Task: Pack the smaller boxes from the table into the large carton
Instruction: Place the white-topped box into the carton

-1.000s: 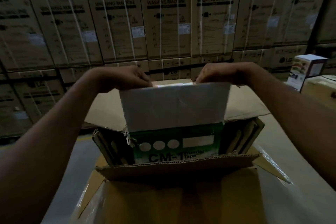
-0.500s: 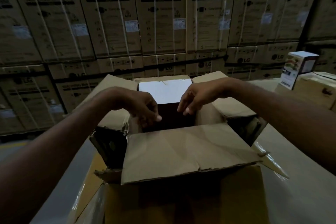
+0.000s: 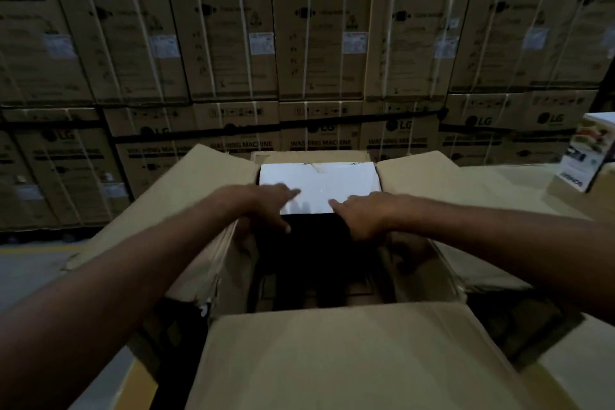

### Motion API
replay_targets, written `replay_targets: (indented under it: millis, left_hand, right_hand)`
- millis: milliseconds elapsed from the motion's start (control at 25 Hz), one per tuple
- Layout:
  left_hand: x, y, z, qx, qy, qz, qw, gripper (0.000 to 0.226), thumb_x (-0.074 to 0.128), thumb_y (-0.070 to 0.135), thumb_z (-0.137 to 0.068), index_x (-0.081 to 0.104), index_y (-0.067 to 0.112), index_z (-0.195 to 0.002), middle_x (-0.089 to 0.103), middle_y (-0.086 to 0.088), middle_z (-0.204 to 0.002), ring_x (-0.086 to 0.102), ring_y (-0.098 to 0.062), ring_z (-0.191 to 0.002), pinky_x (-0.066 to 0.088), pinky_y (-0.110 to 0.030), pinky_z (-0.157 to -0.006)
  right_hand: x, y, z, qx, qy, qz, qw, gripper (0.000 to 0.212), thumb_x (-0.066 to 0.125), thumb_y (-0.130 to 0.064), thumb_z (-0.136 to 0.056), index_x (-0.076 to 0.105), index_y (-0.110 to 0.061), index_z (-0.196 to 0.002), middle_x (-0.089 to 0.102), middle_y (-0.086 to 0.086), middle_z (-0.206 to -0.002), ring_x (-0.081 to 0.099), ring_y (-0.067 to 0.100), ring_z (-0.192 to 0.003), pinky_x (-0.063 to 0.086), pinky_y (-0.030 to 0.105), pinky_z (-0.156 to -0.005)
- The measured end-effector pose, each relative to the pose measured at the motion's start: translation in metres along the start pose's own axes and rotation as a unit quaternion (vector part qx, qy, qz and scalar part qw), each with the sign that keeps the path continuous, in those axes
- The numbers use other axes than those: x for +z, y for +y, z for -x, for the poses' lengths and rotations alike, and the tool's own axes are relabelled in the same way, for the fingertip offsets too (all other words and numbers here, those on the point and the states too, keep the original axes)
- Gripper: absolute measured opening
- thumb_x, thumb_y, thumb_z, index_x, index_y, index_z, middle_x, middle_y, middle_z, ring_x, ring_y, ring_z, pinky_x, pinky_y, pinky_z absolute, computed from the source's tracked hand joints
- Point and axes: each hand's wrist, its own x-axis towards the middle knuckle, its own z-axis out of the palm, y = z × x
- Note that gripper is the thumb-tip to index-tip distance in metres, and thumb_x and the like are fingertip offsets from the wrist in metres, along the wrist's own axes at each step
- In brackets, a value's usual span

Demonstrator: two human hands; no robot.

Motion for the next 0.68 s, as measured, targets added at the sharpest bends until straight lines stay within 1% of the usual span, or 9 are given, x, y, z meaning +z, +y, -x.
replay_targets:
  millis: [120,200,280,320,400,480,520,600,680]
  left_hand:
    - [-0.027,-0.025,-0.013,-0.004,0.091,0.039,0.995,0.119,0.078,0.057,-0.080,0.000,0.024,-0.163,0.005,-0.002,-0.170,0.008,-0.022,-0.156,0.017,-0.042,-0.125]
    - [-0.036,-0.033,-0.018,0.010,0.067,0.087,0.994,0.136,0.079,0.073,-0.064,-0.006,0.031,-0.162,0.000,0.006,-0.170,0.004,-0.018,-0.156,0.013,-0.046,-0.126]
    - [-0.041,-0.031,-0.027,0.028,0.019,0.064,0.997,0.147,0.079,0.082,-0.052,-0.008,0.036,-0.161,0.003,0.010,-0.170,0.008,-0.017,-0.155,0.016,-0.048,-0.126]
    - [-0.038,-0.029,-0.033,0.028,0.004,0.027,0.999,0.149,0.079,0.083,-0.049,-0.009,0.036,-0.161,0.003,0.009,-0.170,0.009,-0.018,-0.155,0.017,-0.049,-0.125]
    - [-0.023,-0.025,-0.044,-0.004,-0.035,-0.048,0.998,0.152,0.077,0.083,-0.052,-0.017,0.033,-0.159,-0.009,0.005,-0.170,0.000,-0.021,-0.157,0.013,-0.053,-0.125]
    - [0.001,-0.022,-0.053,-0.023,-0.050,-0.112,0.992,0.150,0.076,0.081,-0.058,-0.021,0.026,-0.159,-0.020,0.001,-0.168,-0.007,-0.026,-0.156,0.011,-0.056,-0.125]
    - [0.010,-0.020,-0.054,-0.018,-0.031,-0.149,0.988,0.145,0.075,0.078,-0.065,-0.019,0.021,-0.159,-0.019,-0.003,-0.168,-0.002,-0.028,-0.157,0.016,-0.055,-0.124]
    - [0.011,-0.023,-0.050,-0.004,0.041,-0.187,0.981,0.128,0.069,0.071,-0.078,-0.014,0.018,-0.161,-0.010,-0.005,-0.170,0.014,-0.030,-0.155,0.030,-0.050,-0.119]
    - [-0.003,-0.032,-0.043,-0.021,0.070,-0.163,0.984,0.137,0.065,0.082,-0.071,-0.018,0.020,-0.160,-0.013,-0.003,-0.170,0.010,-0.029,-0.156,0.029,-0.053,-0.118]
  right_hand:
    - [-0.012,0.004,-0.003,-0.016,0.076,0.055,0.995,0.066,0.052,-0.039,-0.097,0.030,-0.016,-0.155,0.046,0.012,-0.153,0.040,0.029,-0.143,0.036,0.046,-0.110]
    - [-0.013,0.005,-0.013,-0.035,0.180,0.130,0.974,0.066,0.059,-0.038,-0.092,0.038,-0.013,-0.150,0.049,0.009,-0.149,0.039,0.030,-0.142,0.033,0.048,-0.110]
    - [-0.013,0.014,-0.032,-0.049,0.244,0.185,0.951,0.080,0.066,-0.045,-0.087,0.036,-0.007,-0.150,0.047,0.010,-0.151,0.037,0.031,-0.143,0.031,0.050,-0.112]
    - [-0.011,0.021,-0.043,-0.046,0.236,0.183,0.953,0.094,0.068,-0.054,-0.085,0.030,-0.004,-0.154,0.042,0.012,-0.155,0.036,0.032,-0.145,0.030,0.053,-0.113]
    - [-0.002,0.030,-0.061,-0.022,0.150,0.149,0.977,0.124,0.068,-0.073,-0.077,0.011,-0.001,-0.160,0.020,0.018,-0.166,0.022,0.034,-0.152,0.023,0.060,-0.117]
    - [0.015,0.032,-0.073,-0.008,0.100,0.152,0.983,0.132,0.073,-0.071,-0.075,-0.001,-0.002,-0.161,0.005,0.021,-0.168,0.015,0.038,-0.154,0.021,0.064,-0.117]
    - [0.024,0.032,-0.077,-0.006,0.112,0.163,0.980,0.126,0.074,-0.063,-0.079,0.000,-0.003,-0.161,0.010,0.023,-0.167,0.023,0.039,-0.151,0.026,0.062,-0.114]
    - [0.022,0.039,-0.078,-0.017,0.190,0.141,0.971,0.101,0.070,-0.049,-0.084,0.016,-0.006,-0.158,0.041,0.019,-0.153,0.050,0.036,-0.131,0.045,0.052,-0.101]
    - [0.006,0.053,-0.074,-0.040,0.243,0.083,0.966,0.090,0.066,-0.054,-0.083,0.028,-0.013,-0.154,0.050,0.011,-0.146,0.054,0.031,-0.124,0.050,0.047,-0.093]
